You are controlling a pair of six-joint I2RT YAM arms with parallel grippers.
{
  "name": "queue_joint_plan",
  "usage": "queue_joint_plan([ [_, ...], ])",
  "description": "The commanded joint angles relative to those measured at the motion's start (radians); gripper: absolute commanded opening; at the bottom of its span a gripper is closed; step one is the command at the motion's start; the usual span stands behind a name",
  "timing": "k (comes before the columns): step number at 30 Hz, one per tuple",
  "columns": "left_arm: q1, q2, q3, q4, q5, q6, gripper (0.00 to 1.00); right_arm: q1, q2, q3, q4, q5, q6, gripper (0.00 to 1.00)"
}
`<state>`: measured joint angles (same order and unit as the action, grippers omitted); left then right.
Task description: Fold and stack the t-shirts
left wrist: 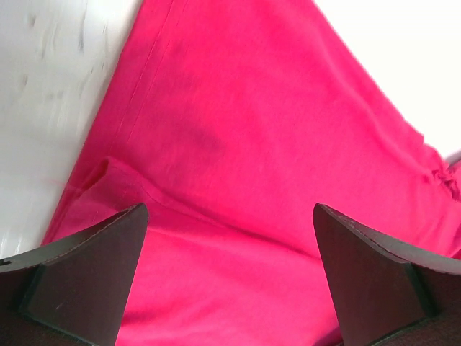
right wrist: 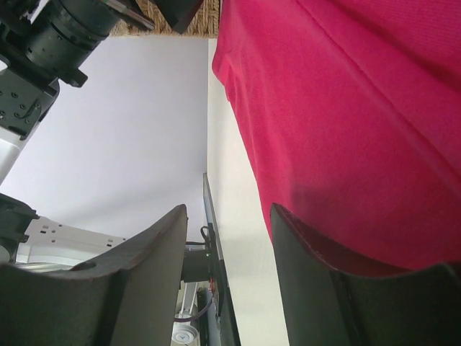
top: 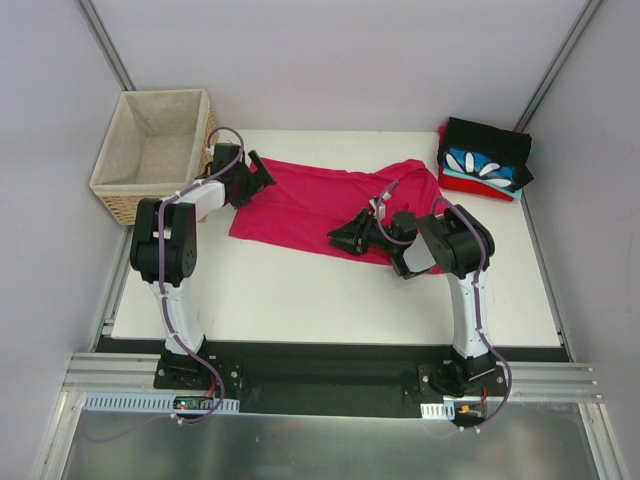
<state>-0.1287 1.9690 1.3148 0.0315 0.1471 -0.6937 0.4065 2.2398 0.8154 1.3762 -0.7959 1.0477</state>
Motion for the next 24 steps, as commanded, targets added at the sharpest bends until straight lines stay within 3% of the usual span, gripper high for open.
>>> queue_joint_plan([
  [1, 0.011, 0.042, 0.089, 0.015, -0.012, 0.016, 0.99, 0.020, 0.041, 0.001, 0.141, -0.016, -0.032, 0.54],
  [8, 0.009, 0.003, 0.166, 0.015, 0.038, 0.017, 0.98, 0.020, 0.032, -0.002, 0.138, -0.017, -0.037, 0.54],
  [12, -0.017, -0.139, 0.074, 0.011, 0.051, 0.040, 0.98, 0.020, 0.011, -0.004, 0.139, -0.017, -0.041, 0.54],
  [18, -0.058, -0.332, -0.112, 0.002, 0.169, 0.028, 0.99, 0.017, -0.181, -0.073, 0.037, 0.001, -0.158, 0.54],
  [20, -0.093, -0.373, -0.175, 0.004, 0.183, 0.033, 0.99, 0.011, -0.334, -0.103, -0.127, 0.023, -0.239, 0.54],
  [21, -0.107, -0.387, -0.196, 0.004, 0.171, 0.037, 0.99, 0.009, -0.404, -0.107, -0.206, 0.035, -0.355, 0.55],
  [22, -0.120, -0.395, -0.215, 0.007, 0.164, 0.046, 0.99, 0.011, -0.472, -0.107, -0.420, 0.076, -0.426, 0.55],
  [24, -0.150, -0.406, -0.267, 0.045, 0.161, 0.043, 0.99, 0.017, -0.690, -0.066, -0.681, 0.150, -0.581, 0.56],
])
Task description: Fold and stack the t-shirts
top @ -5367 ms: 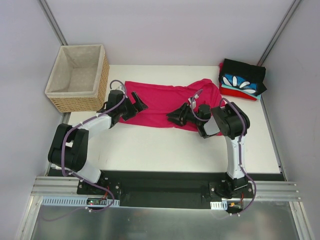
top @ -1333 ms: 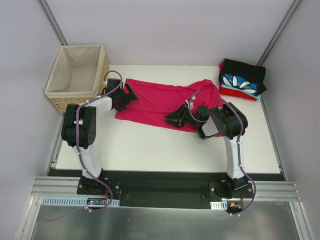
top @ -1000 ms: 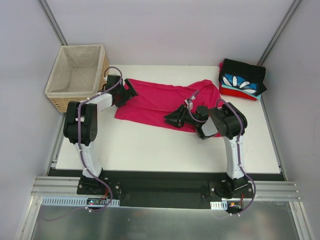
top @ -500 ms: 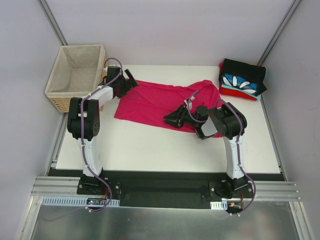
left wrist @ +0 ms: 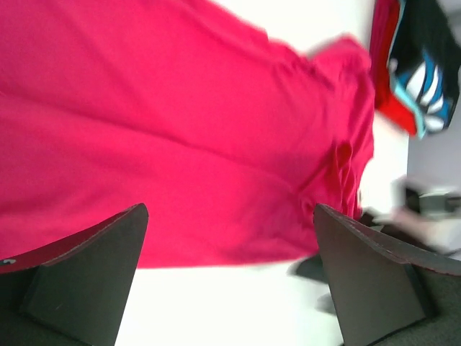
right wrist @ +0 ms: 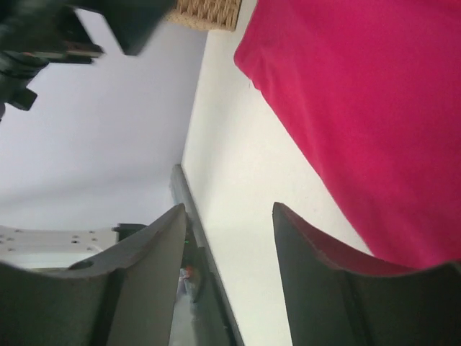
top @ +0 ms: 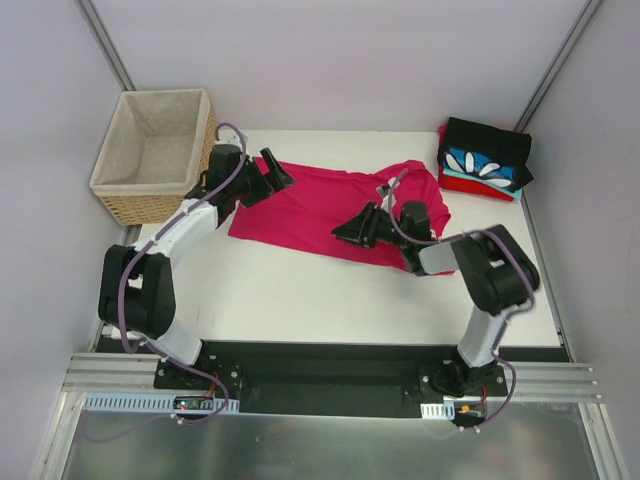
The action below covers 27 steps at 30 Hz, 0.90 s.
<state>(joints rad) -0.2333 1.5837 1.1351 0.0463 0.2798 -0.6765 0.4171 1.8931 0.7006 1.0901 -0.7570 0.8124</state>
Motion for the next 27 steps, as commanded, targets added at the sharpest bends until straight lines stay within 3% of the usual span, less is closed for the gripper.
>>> queue_joint_plan([
  [1, -0.055, -0.011, -0.125, 0.055, 0.041, 0.016, 0.99, 0.011, -0.403, 0.077, -0.662, 0.214, -0.480, 0.56],
  [3, -0.070, 0.007, -0.150, 0.128, 0.061, -0.009, 0.99, 0.014, -0.552, 0.143, -0.895, 0.290, -0.561, 0.57],
  [6, -0.077, 0.062, -0.176, 0.223, 0.090, -0.026, 0.99, -0.012, -0.688, 0.215, -1.085, 0.350, -0.608, 0.57],
  [12, -0.080, 0.180, -0.160, 0.342, 0.111, -0.031, 0.98, -0.009, -0.830, 0.275, -1.347, 0.462, -0.682, 0.58],
  [21, -0.084, 0.298, -0.136, 0.421, 0.108, -0.043, 0.98, -0.018, -0.910, 0.246, -1.464, 0.525, -0.703, 0.58],
  [27, -0.109, 0.256, -0.260, 0.434, 0.062, -0.058, 0.98, -0.023, -0.907, 0.254, -1.477, 0.532, -0.697, 0.58],
])
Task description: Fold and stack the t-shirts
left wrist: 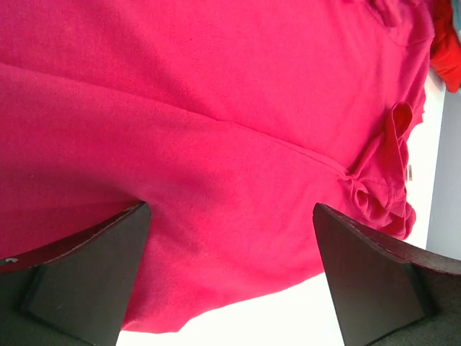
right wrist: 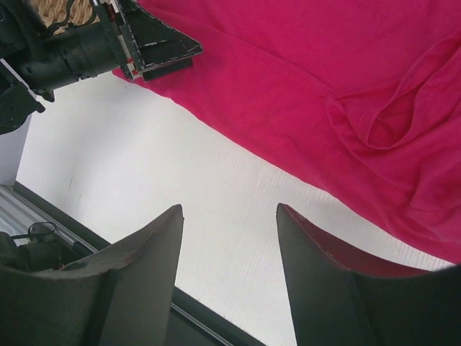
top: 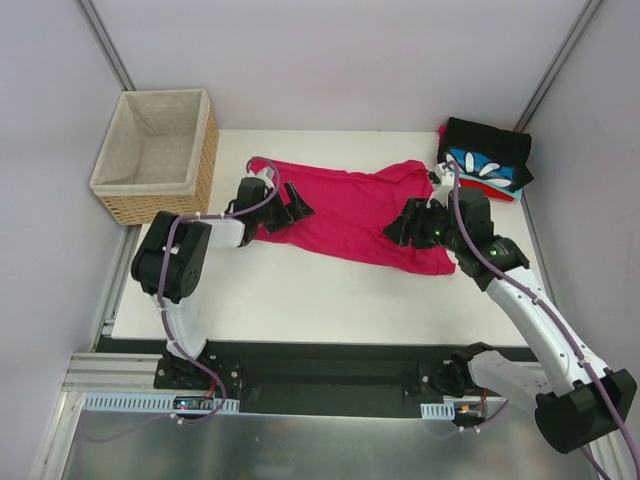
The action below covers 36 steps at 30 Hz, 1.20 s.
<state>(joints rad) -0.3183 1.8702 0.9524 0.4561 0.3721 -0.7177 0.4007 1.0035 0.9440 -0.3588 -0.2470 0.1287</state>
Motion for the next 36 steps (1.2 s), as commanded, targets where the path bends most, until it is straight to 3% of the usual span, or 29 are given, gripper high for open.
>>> queue_joint_plan([
  [1, -0.027, -0.052, -0.116, 0.027, -0.029, -0.023, 0.98, -0.010, -0.016, 0.012, -0.028, 0.025, -0.012, 0.58],
  [15, -0.148, -0.344, -0.424, -0.063, -0.148, -0.060, 0.98, -0.014, 0.004, 0.018, -0.043, 0.022, 0.012, 0.58],
  [25, -0.163, -0.715, -0.590, -0.269, -0.265, -0.069, 0.99, -0.013, 0.012, 0.004, -0.075, 0.045, 0.022, 0.58],
  [36, -0.165, -0.949, -0.574, -0.381, -0.269, -0.086, 0.99, 0.056, 0.309, -0.027, -0.025, 0.101, 0.058, 0.54],
])
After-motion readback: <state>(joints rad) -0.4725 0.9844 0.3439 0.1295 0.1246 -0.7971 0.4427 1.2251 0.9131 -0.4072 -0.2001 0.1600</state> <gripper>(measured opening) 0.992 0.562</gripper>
